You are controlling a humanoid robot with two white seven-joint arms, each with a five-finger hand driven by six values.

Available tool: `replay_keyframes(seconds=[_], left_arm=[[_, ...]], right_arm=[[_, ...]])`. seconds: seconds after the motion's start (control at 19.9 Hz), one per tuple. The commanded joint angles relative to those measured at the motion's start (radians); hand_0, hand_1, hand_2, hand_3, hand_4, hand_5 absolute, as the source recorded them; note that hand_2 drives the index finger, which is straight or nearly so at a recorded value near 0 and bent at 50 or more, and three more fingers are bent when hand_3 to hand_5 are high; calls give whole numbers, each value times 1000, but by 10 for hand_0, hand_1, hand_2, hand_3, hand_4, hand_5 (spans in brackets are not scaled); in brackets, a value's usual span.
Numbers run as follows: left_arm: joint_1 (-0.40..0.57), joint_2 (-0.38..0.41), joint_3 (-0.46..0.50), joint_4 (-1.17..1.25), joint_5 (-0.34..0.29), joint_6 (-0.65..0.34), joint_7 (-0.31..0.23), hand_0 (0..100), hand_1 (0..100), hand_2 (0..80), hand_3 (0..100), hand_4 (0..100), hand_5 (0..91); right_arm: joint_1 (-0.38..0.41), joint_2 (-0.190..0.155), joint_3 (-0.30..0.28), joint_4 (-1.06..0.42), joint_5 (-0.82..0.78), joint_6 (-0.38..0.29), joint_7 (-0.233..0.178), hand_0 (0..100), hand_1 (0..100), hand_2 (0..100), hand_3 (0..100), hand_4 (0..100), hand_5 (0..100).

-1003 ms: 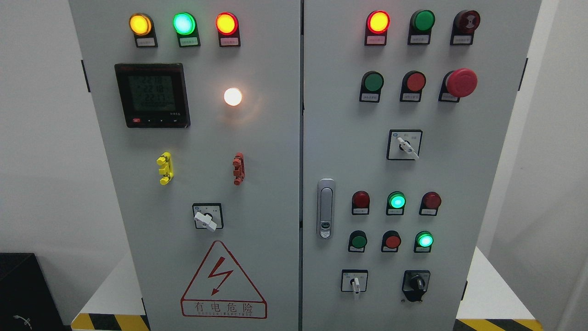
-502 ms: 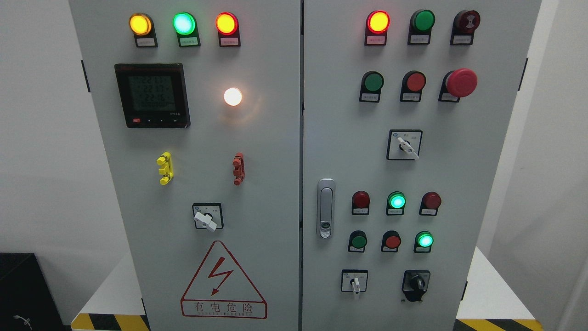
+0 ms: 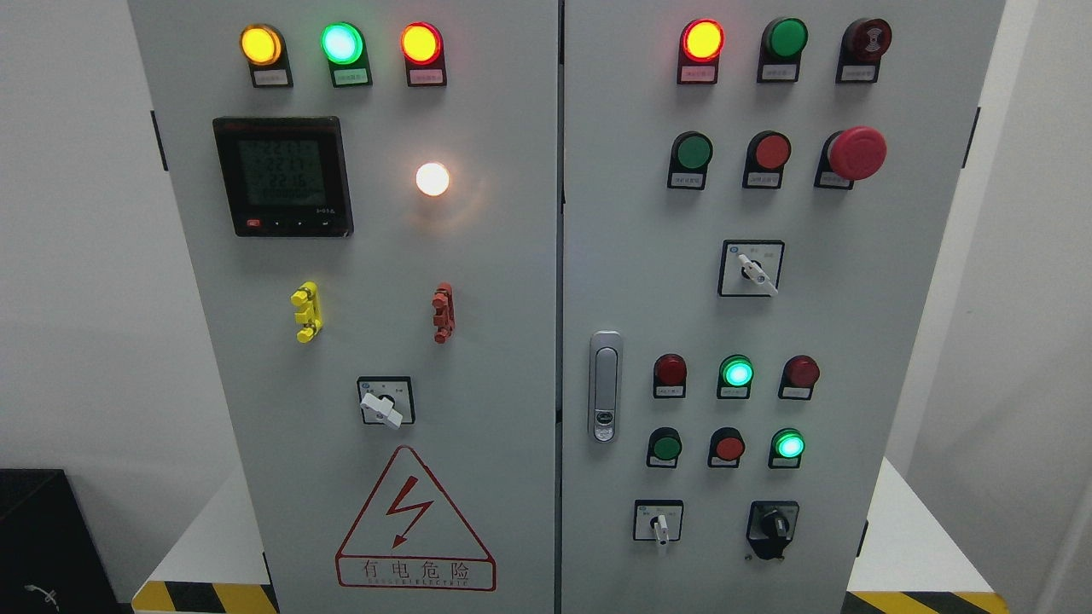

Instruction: Flip black knob to close circuit

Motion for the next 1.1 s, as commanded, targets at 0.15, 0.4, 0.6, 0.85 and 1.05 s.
replay_keyframes(seconds=[0.15, 0.4, 0.6, 0.85, 1.05], left_arm=[[0, 0, -20, 21, -21, 1, -1, 120, 556, 0, 0, 0, 0], [0, 0, -20, 21, -21, 1, -1, 120, 556, 0, 0, 0, 0], [0, 0, -20, 21, -21, 1, -1, 120, 556, 0, 0, 0, 0], [0, 0, -20, 21, -21, 1, 1, 120, 556, 0, 0, 0, 0], [0, 0, -20, 21, -20, -1, -1, 120, 556, 0, 0, 0, 0]], right_arm=[[-27, -40, 34, -260, -10, -53, -56, 0, 214, 398, 575, 483, 370], [-40, -59, 29, -313, 137, -128, -155, 0, 270, 576, 707, 601, 556], [-33, -59, 13, -390, 269, -170, -186, 0, 296, 663, 775, 641, 611], [-26, -49, -29, -458, 387, -239, -188, 0, 324, 597, 694, 638, 629], [9, -46, -66, -583, 551, -244, -215, 0, 352, 690, 762, 622, 661]])
